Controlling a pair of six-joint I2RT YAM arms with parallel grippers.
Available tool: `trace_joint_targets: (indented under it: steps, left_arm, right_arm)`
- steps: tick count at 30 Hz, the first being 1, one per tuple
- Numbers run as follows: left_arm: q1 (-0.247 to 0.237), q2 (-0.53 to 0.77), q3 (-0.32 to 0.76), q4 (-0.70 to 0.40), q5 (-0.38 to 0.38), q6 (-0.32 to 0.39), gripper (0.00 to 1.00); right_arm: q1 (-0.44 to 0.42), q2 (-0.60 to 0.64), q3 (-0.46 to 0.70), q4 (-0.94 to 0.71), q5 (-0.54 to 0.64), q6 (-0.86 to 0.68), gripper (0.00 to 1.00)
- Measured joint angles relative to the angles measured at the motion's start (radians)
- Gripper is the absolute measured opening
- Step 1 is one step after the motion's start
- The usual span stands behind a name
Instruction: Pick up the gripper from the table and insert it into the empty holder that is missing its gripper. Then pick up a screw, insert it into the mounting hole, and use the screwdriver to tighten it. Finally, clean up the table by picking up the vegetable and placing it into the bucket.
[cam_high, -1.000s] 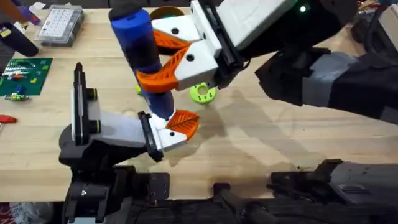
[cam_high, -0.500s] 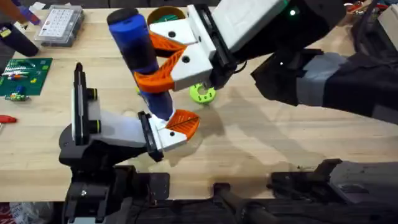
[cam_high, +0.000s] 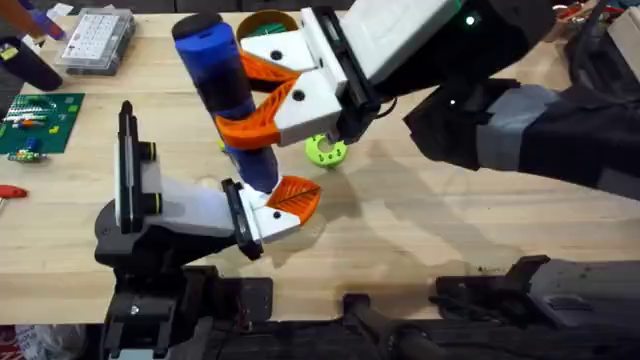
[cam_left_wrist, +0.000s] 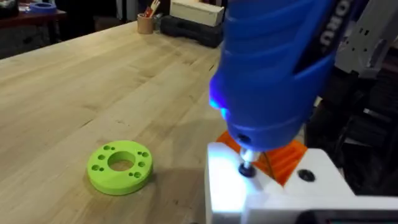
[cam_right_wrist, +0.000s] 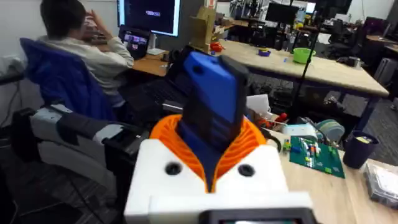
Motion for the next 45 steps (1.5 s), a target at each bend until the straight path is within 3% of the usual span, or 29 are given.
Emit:
trace_joint_targets:
  steps: [11,16,22,28,32,37,45]
  left_arm:
    - [0.0,0.0,0.0,0.0,0.0,0.0,0.004]
    - [0.0,0.0,0.0,0.0,0.001,0.0,0.004]
    - [0.0,0.0,0.0,0.0,0.0,0.0,0.004]
    - [0.0,0.0,0.0,0.0,0.001,0.0,0.004]
    - [0.0,0.0,0.0,0.0,0.002,0.0,0.004]
    - [0.0,0.0,0.0,0.0,0.003,0.0,0.004]
    - [0.0,0.0,0.0,0.0,0.003,0.0,0.004]
  right_arm:
    - [0.0,0.0,0.0,0.004,-0.001,0.0,0.022]
    - [0.0,0.004,0.002,0.093,0.0,0.012,0.022]
    - [-0.03,0.004,0.117,0.014,-0.054,0.069,0.022]
    - [-0.086,0.003,0.352,-0.394,-0.124,0.019,0.022]
    - [-0.124,0.002,0.491,-0.881,-0.111,-0.14,0.022]
    - [-0.155,0.003,0.62,-1.383,0.12,-0.395,0.021]
    - [-0.155,0.007,0.666,-1.612,0.618,-0.714,0.021]
